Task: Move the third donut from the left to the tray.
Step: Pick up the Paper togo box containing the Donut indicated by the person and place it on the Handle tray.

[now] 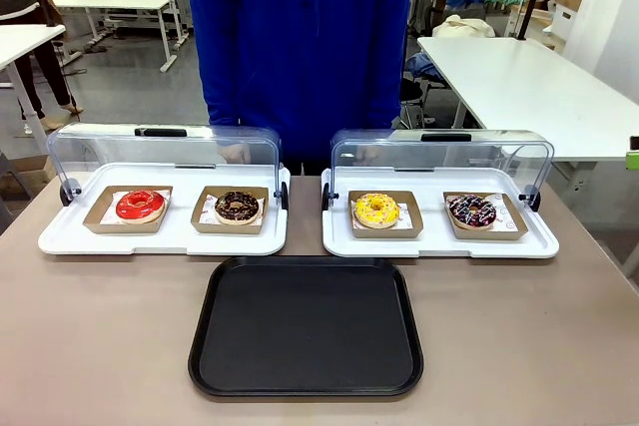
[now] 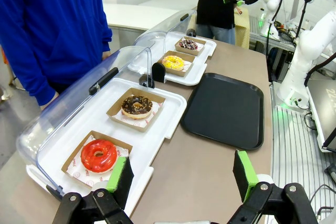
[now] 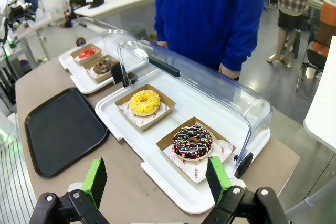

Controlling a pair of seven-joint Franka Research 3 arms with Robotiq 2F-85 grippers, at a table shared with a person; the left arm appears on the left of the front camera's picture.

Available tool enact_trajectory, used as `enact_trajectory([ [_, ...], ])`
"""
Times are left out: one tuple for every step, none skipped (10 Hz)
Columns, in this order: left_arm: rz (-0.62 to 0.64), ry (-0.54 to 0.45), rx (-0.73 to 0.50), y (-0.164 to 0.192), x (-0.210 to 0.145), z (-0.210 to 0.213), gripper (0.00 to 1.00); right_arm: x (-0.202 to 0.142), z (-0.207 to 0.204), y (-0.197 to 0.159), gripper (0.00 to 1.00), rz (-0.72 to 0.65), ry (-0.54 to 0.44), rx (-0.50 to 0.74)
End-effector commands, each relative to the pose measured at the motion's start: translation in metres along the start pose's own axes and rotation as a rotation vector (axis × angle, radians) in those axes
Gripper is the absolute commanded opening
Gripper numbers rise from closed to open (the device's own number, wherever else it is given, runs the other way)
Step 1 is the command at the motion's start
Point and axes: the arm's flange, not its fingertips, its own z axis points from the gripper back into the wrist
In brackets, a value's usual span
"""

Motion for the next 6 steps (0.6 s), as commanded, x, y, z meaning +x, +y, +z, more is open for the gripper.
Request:
enact_trajectory([
  [-0.014,-0.014,-0.008,0.0010,0.0009,0.0018,1.00,0.0021,-0.0013,-0.0039,1.00,0.027,-0.034,-0.001],
  [-0.014,-0.014,-0.008,0.0010,0.0009,0.0018,1.00,0.0021,-0.0013,-0.0039,1.00,0.027,-0.034,-0.001],
  [-0.014,-0.014,-0.008,0.0010,0.0009,0.0018,1.00,0.0021,-0.0013,-0.0039,1.00,0.027,-0.034,-0.001],
  [-0.014,-0.014,-0.008,0.0010,0.0009,0.0018,1.00,0.0021,-0.0013,-0.0039,1.00,0.027,-0.034,-0.001],
  [-0.014,-0.014,-0.008,0.0010,0.0009,0.0018,1.00,0.0021,-0.0013,-0.0039,1.00,0.027,-0.034,-0.001],
  [-0.014,-0.014,-0.008,0.0010,0.0009,0.0018,1.00,0.0021,-0.0013,-0.0039,1.00,0.027,-0.034,-0.001],
])
